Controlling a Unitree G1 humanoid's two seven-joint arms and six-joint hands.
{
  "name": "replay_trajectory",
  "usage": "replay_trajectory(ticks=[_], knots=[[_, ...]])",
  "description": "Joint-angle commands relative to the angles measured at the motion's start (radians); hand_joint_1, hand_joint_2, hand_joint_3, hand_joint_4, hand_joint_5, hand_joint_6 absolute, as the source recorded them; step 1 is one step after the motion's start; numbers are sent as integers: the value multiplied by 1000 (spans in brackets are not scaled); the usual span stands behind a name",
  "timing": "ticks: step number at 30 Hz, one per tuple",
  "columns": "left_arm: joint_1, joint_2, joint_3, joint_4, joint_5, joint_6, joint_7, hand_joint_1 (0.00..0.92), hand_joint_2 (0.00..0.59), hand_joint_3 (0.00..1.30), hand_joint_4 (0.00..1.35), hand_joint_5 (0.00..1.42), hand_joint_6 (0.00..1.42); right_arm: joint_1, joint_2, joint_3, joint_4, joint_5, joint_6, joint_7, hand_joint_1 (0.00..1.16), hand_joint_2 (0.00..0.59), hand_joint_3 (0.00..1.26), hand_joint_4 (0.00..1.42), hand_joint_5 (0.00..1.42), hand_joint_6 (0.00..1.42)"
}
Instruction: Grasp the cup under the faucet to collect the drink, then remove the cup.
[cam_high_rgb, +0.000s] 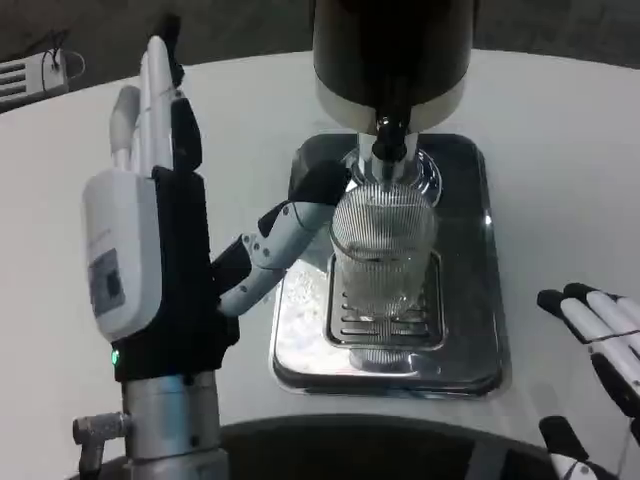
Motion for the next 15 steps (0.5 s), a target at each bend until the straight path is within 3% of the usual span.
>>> replay_trajectory(ticks=[1,15], knots=[[-39,-16,-19,-40,54,56,-80,0,126,0,0,40,0,5,0,8,-1,11,-18,-5,183,505,127,106,158,241],[-185,-53,-96,14,121,68,-148,0,156,0,0,28,0,14,-13,-16,3,41,-48,-4,174,498,127,98,159,235]])
